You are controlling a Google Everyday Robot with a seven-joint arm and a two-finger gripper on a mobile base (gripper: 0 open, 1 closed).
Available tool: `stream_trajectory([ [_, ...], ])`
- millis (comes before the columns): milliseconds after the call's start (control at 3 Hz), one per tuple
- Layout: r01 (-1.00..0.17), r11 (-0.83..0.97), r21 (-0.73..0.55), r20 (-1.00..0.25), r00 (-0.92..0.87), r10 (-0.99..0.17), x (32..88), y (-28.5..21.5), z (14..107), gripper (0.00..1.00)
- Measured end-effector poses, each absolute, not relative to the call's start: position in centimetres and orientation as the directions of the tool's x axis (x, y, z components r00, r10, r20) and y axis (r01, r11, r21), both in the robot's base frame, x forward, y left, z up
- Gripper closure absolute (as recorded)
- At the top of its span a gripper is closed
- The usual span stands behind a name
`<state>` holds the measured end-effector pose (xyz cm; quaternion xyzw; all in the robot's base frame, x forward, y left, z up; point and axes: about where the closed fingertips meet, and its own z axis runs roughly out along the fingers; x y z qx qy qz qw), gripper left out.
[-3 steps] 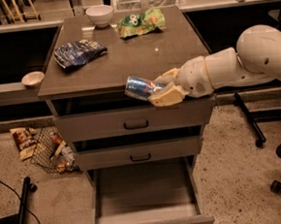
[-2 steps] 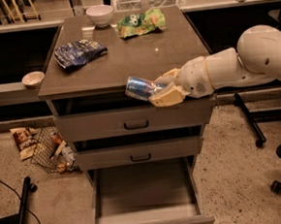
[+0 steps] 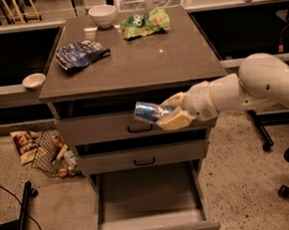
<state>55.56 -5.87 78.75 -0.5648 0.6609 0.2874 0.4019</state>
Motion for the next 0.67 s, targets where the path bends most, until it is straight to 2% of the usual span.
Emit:
stream_trajectory([
  [667,-0.982,0.185,-0.034,-0.864,-0.065,-0.5,53.4,-7.7,68.0,1.0],
])
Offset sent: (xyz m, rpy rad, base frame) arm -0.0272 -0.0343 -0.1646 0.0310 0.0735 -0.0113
